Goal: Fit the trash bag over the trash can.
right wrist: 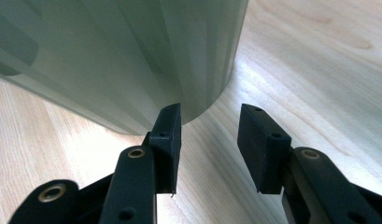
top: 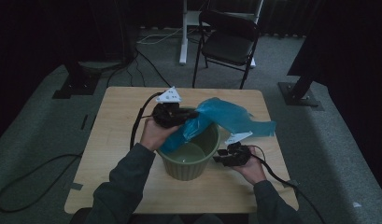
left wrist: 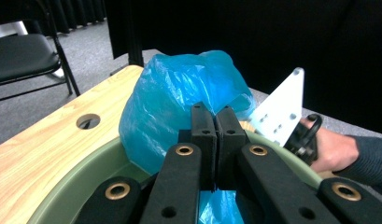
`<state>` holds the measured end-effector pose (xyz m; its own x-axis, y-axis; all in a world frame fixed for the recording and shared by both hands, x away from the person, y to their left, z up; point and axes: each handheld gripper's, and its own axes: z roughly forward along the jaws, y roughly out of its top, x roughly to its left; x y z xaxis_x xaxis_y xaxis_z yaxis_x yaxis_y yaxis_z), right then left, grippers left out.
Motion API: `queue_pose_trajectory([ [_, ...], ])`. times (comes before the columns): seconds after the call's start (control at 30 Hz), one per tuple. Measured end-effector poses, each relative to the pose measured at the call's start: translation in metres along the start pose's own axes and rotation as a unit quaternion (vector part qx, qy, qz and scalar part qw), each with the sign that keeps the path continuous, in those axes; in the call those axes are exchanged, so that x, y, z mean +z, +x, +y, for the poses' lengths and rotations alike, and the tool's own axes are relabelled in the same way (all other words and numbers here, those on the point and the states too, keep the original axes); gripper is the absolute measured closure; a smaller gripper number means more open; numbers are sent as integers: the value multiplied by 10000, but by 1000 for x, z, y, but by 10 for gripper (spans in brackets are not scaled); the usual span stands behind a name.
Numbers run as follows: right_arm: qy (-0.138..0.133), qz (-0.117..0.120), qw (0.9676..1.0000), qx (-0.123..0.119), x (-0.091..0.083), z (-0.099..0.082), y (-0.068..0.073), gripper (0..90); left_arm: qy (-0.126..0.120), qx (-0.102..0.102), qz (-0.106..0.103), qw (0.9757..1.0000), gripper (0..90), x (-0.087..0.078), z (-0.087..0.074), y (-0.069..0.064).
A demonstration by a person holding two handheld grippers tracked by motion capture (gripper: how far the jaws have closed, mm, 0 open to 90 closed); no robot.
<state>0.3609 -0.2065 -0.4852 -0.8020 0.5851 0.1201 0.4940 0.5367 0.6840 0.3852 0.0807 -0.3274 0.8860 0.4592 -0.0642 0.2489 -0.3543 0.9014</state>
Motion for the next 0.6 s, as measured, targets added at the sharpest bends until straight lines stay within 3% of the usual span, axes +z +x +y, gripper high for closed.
queue_pose_trajectory([
  [0.6,-432,-208,9988,24,-31,-5,8,589,104,-44,125,9999,881,-16,-12,8],
])
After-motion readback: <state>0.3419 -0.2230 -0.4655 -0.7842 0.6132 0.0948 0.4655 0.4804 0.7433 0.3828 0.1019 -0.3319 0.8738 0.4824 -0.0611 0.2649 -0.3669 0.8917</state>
